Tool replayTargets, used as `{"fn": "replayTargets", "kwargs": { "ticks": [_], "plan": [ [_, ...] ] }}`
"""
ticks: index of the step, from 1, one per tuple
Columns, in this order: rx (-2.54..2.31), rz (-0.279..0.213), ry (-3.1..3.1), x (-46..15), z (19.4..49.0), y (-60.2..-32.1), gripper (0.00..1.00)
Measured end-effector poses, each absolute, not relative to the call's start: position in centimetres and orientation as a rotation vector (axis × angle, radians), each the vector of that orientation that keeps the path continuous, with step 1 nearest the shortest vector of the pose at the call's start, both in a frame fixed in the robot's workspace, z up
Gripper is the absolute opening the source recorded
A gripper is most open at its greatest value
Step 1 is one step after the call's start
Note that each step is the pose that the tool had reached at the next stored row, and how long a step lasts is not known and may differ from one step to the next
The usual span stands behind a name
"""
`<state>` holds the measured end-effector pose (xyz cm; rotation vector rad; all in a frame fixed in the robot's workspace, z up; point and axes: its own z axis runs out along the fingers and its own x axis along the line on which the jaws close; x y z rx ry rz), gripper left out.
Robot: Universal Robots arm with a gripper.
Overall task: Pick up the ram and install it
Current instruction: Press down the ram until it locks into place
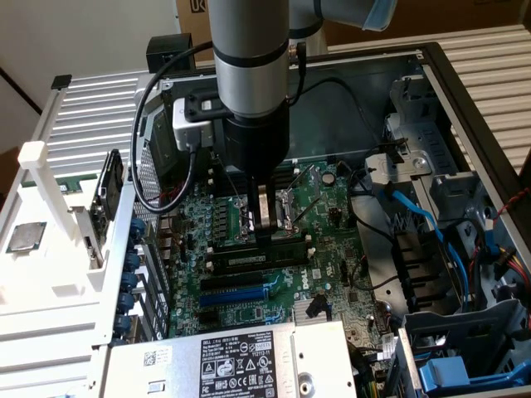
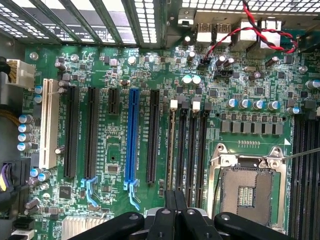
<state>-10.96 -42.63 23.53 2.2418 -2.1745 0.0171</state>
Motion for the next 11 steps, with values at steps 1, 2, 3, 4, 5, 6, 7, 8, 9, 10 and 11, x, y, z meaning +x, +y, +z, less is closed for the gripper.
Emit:
{"fn": "replayTargets", "kwargs": {
  "ticks": [1, 2, 3, 4, 5, 6, 7, 8, 9, 10, 11],
  "plan": [
    [2.242, 0.017, -2.174, -10.96, 23.52, -42.63, 0.1],
    [2.242, 0.017, -2.174, -10.95, 23.5, -42.63, 0.1],
    [2.242, 0.018, -2.174, -10.95, 23.47, -42.62, 0.1],
    [2.242, 0.018, -2.174, -10.95, 23.43, -42.63, 0.1],
    [2.241, 0.018, -2.174, -10.95, 23.41, -42.63, 0.1],
    [2.241, 0.019, -2.174, -10.95, 23.39, -42.63, 0.1],
    [2.241, 0.019, -2.173, -10.95, 23.38, -42.63, 0.1],
    [2.241, 0.019, -2.173, -10.95, 23.37, -42.63, 0.1],
    [2.241, 0.019, -2.173, -10.95, 23.35, -42.63, 0.1],
    [2.241, 0.019, -2.173, -10.95, 23.33, -42.63, 0.1],
    [2.241, 0.02, -2.173, -10.95, 23.32, -42.63, 0.1]
  ]
}}
